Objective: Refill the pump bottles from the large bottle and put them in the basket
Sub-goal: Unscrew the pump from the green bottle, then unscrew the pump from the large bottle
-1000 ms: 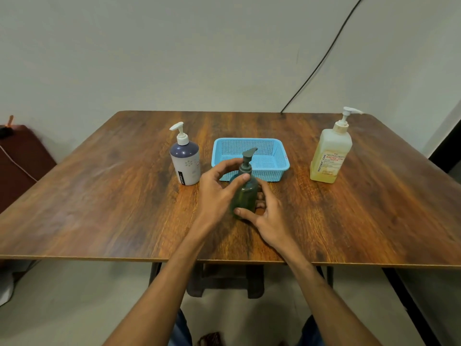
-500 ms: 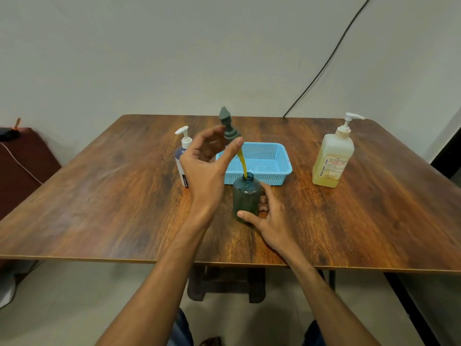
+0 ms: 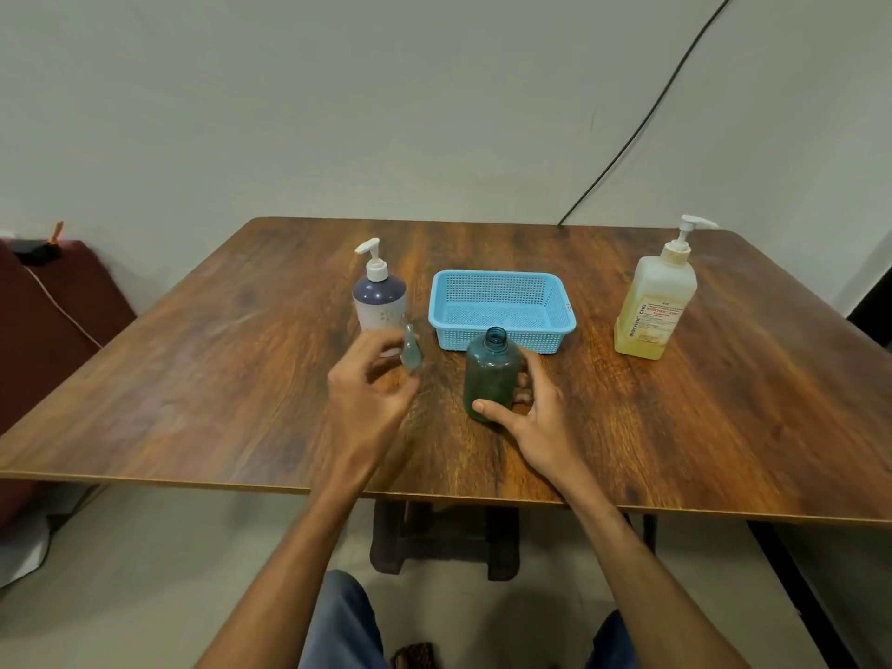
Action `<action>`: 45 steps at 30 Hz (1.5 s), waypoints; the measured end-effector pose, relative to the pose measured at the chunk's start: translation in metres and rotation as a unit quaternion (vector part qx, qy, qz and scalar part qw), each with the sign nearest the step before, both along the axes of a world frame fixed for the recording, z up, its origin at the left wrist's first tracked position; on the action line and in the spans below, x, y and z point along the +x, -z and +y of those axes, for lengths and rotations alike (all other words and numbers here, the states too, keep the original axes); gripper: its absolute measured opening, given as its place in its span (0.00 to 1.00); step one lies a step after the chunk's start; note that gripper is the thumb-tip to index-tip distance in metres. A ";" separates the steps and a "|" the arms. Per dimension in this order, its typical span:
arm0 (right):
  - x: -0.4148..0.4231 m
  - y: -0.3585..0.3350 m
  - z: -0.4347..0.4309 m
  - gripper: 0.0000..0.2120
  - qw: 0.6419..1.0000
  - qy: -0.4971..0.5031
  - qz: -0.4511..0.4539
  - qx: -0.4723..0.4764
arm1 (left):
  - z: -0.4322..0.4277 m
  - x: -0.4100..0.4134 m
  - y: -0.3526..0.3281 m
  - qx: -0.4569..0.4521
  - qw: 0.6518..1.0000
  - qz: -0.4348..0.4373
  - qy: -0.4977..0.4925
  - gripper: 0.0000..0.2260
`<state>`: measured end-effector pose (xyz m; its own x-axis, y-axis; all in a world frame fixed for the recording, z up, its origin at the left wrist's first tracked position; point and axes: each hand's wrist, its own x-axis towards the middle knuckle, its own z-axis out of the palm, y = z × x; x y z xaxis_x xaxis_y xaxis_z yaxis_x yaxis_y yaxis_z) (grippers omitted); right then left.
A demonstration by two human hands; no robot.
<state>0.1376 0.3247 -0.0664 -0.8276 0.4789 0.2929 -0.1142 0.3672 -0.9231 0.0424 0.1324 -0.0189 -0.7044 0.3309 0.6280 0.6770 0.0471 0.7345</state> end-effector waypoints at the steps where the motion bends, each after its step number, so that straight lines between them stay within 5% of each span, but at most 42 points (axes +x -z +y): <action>1: 0.000 0.000 0.000 0.39 1.000 0.001 0.000 0.001 | -0.003 -0.001 0.010 -0.037 0.999 0.001 0.005 0.14; 7: 0.001 -0.001 -0.001 0.40 1.000 0.002 -0.002 0.002 | -0.004 -0.008 0.041 -0.166 0.985 0.034 0.003 0.13; 22: 0.002 -0.003 -0.002 0.40 1.000 0.004 0.001 0.002 | -0.005 -0.019 0.045 -0.271 0.962 0.020 0.040 0.21; 29: 0.007 -0.004 0.000 0.40 1.000 -0.004 -0.008 0.010 | 0.000 -0.004 0.029 -0.207 0.978 0.020 0.020 0.23; 38: 0.029 -0.014 0.017 0.41 1.000 0.022 -0.016 0.007 | 0.033 0.028 0.007 -0.052 0.989 -0.126 0.057 0.28; 45: 0.053 -0.049 0.052 0.25 0.984 0.155 0.089 0.008 | 0.060 0.068 -0.012 0.059 0.998 -0.013 -0.008 0.23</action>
<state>0.1902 0.3762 -0.0175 -0.5773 0.6948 0.4290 -0.1530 0.4240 -0.8926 0.1107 0.1922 -0.0070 -0.7251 0.2444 0.6439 0.6581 -0.0295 0.7523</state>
